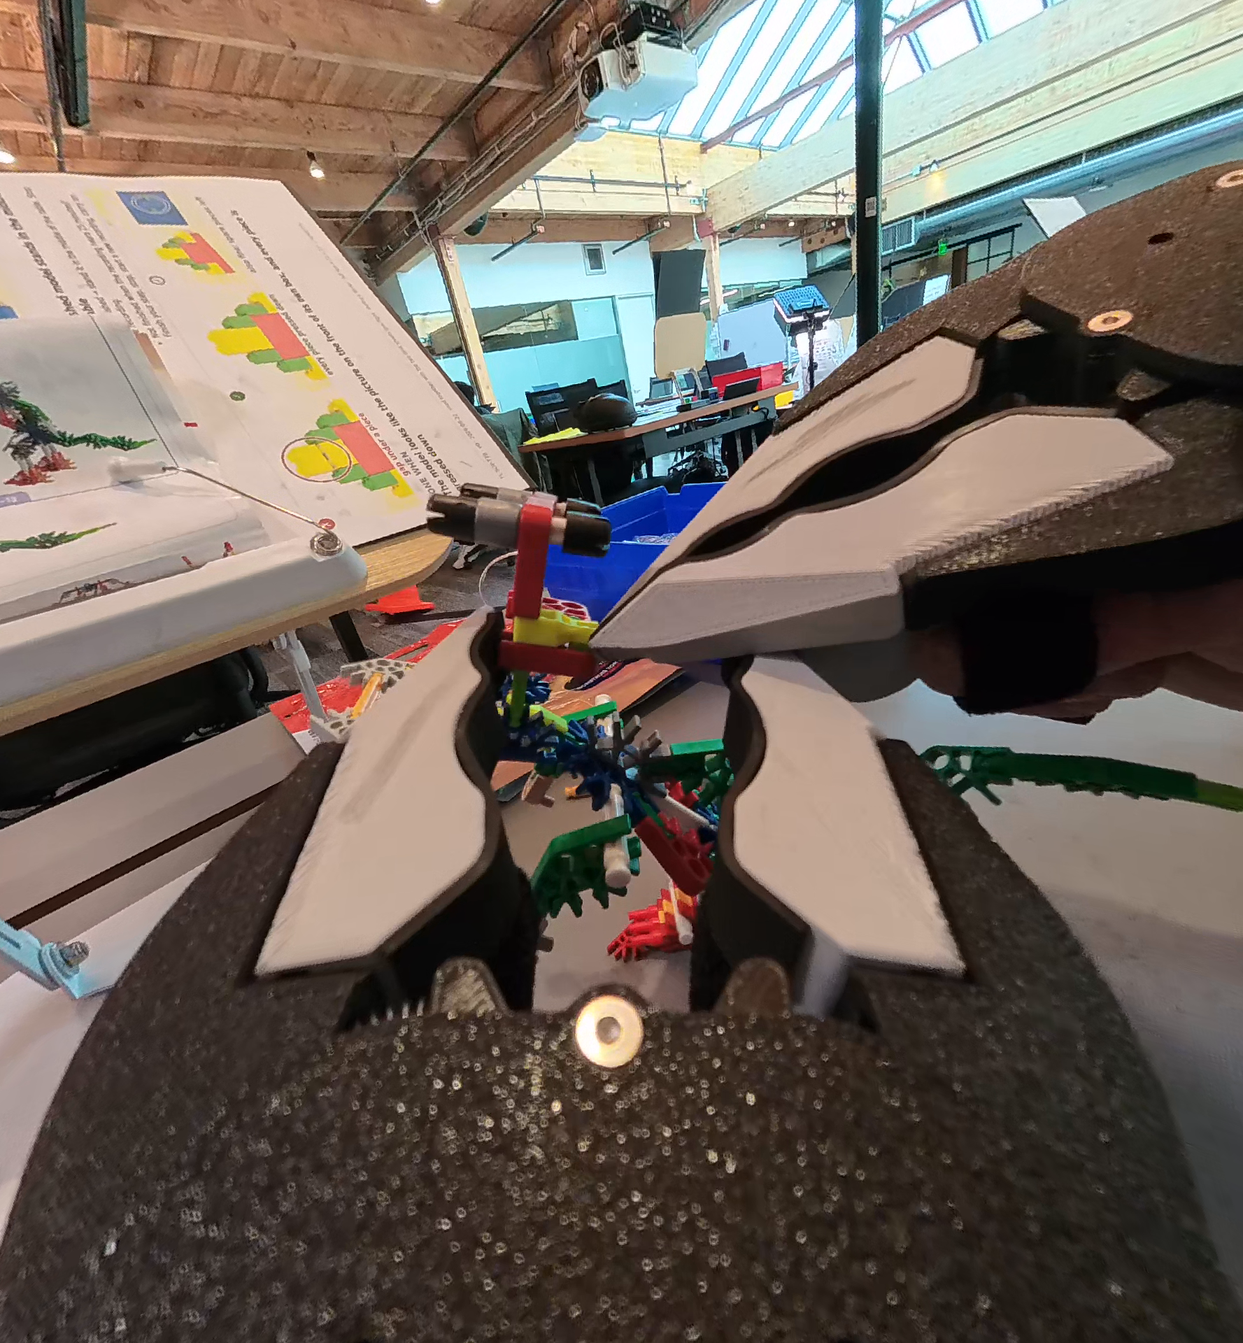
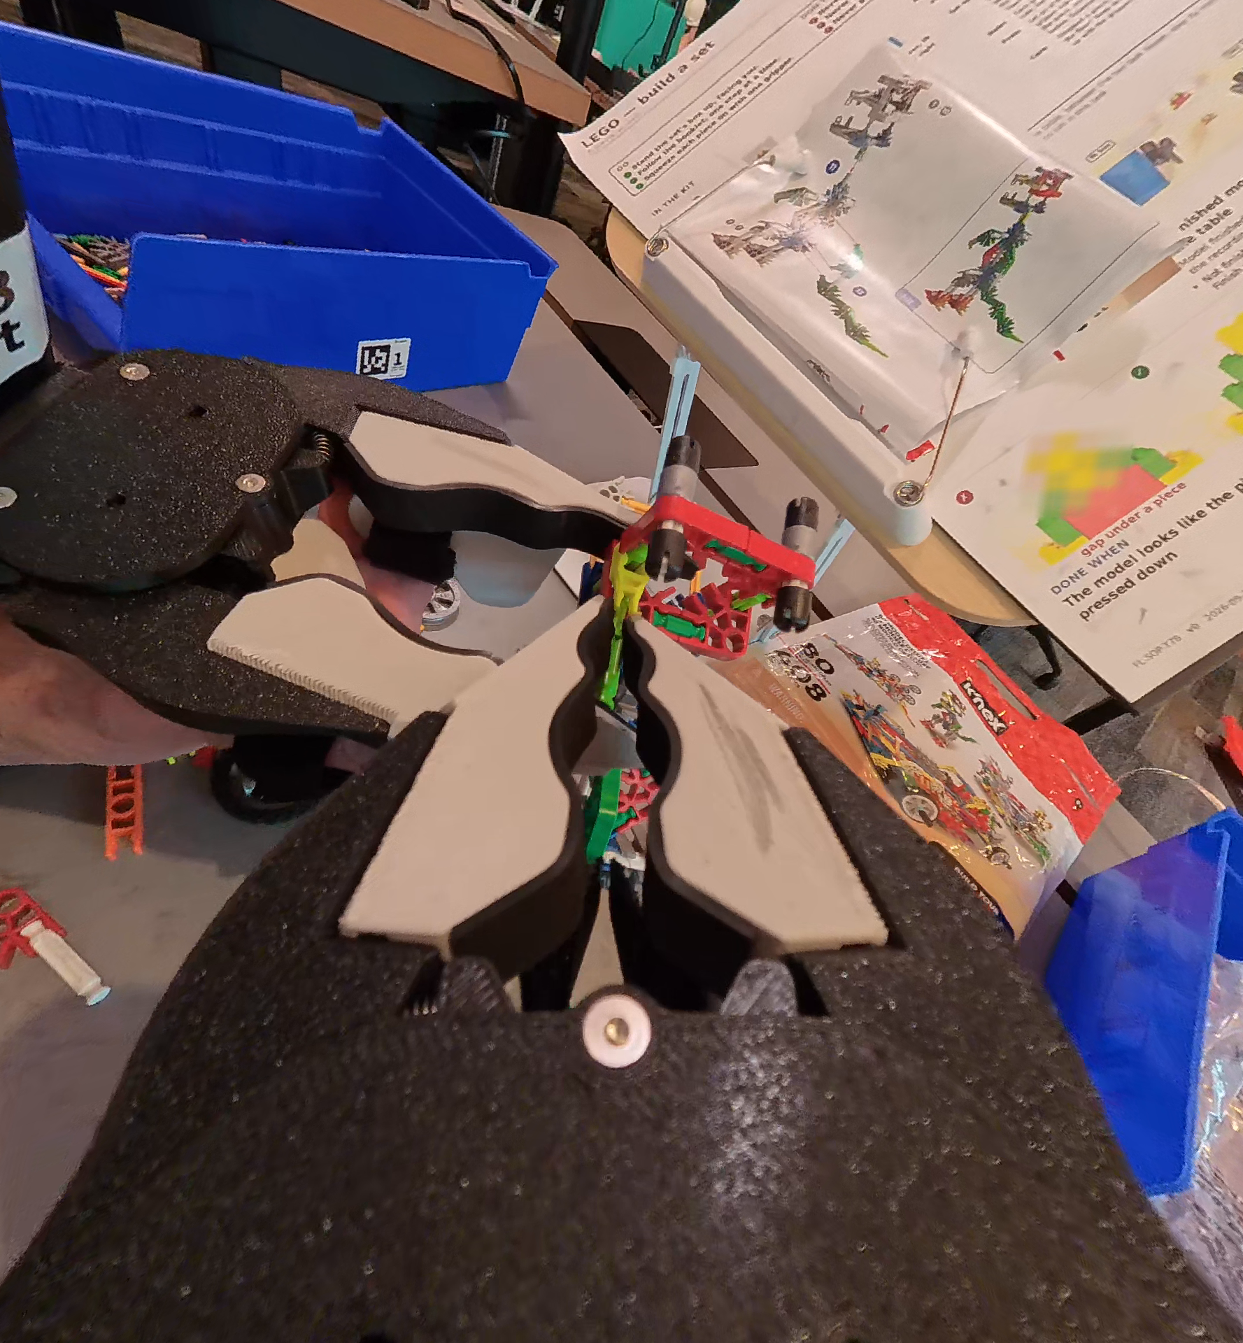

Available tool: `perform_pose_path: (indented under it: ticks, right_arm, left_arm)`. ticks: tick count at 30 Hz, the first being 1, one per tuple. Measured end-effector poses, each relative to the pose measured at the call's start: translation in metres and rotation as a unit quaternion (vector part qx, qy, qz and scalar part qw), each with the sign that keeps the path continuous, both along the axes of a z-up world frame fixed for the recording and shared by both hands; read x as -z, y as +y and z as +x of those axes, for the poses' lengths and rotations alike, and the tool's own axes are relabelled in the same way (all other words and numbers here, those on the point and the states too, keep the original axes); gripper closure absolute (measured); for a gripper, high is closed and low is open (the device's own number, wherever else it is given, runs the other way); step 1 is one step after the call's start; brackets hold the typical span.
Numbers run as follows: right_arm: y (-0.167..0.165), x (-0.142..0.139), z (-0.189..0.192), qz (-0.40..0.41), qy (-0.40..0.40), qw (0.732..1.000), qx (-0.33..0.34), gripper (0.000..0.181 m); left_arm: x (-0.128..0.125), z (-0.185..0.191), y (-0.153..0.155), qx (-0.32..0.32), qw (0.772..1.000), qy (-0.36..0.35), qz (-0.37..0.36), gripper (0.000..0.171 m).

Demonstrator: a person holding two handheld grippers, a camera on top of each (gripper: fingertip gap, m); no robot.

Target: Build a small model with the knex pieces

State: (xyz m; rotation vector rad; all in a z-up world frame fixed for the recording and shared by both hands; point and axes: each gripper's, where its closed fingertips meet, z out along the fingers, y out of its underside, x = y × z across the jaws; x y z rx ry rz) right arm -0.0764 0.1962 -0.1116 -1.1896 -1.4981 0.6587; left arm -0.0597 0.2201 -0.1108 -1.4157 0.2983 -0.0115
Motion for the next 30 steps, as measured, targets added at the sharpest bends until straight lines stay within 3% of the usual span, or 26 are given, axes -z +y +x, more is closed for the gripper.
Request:
perform_pose_path:
  ticks: [30]
  right_arm:
    - [-0.0021,0.0004,-0.0015,0.037,-0.003,0.999,0.008,0.181]
  left_arm:
    - [0.001,-0.0012,-0.0019,0.005,1.0,0.008,0.007,0.116]
